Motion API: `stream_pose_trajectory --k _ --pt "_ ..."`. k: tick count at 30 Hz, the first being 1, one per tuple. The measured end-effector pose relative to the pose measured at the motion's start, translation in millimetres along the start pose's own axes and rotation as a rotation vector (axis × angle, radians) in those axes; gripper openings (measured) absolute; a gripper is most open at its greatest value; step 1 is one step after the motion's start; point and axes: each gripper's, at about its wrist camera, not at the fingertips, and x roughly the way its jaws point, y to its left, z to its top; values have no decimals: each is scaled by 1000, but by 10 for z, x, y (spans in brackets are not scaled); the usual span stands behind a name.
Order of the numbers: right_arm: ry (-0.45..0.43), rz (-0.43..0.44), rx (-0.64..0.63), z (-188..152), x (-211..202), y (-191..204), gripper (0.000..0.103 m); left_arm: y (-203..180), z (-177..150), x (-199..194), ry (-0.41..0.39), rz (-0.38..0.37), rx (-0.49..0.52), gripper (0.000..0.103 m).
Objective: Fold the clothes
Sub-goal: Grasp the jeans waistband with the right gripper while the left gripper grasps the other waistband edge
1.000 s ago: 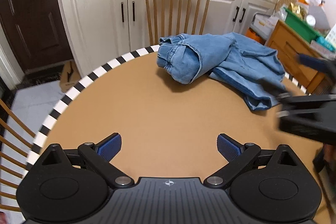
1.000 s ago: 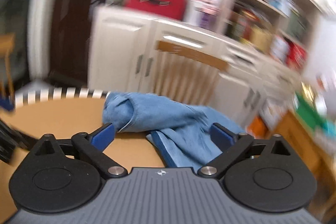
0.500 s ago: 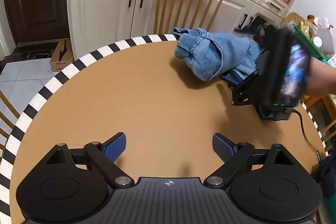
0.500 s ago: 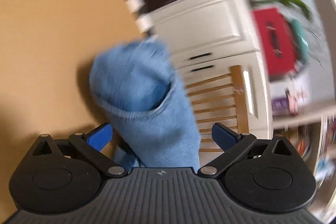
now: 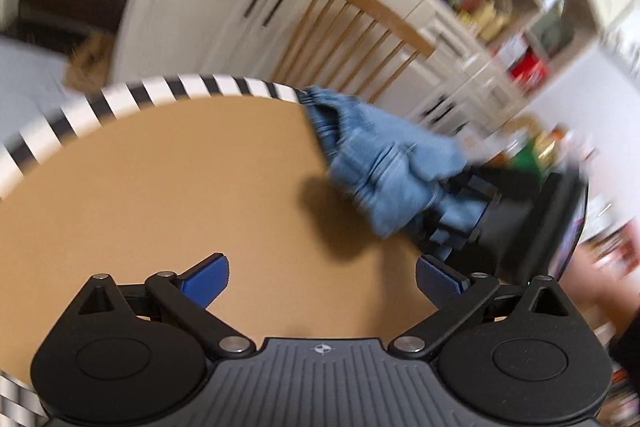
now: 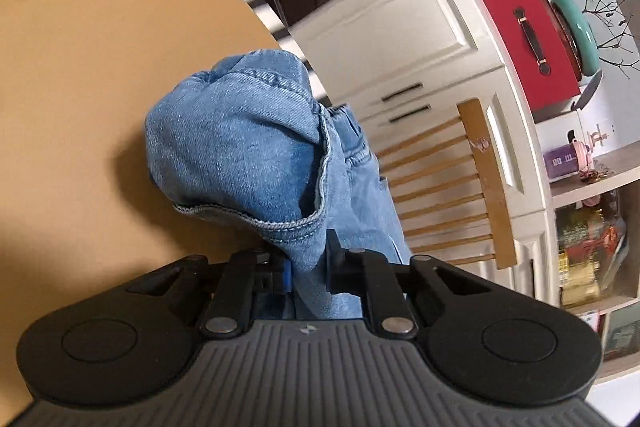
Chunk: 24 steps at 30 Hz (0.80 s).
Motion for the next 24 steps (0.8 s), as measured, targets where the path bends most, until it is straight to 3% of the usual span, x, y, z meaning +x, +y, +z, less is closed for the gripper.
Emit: stream_pose_trajectory --k 4,9,12,14,19,20,22,23,24 --pt "-19 45 63 -31 -263 -3 14 103 -84 123 11 -146 -202 102" --pt "-43 86 142 -93 -613 54 14 141 -157 378 15 -162 -314 100" --pt "-42 105 161 -139 -743 81 14 182 -152 492 -1 -219 -400 81" --pt "-45 101 170 -147 -829 106 14 184 -139 576 3 -243 -433 57" --pt "-35 67 224 -184 -1013 121 19 29 -158 562 0 -283 -445 43" --pt "-30 42 224 -193 -1075 158 21 -29 -149 538 4 -275 -434 42" --pt "-15 -21 225 -206 -1225 252 37 -146 -131 489 11 -260 -411 40" --pt "-24 -16 320 -282 -1326 282 51 -201 -122 464 15 -252 -401 39" --pt "-45 14 480 -405 -1444 301 54 -237 -120 426 24 -245 -404 39"
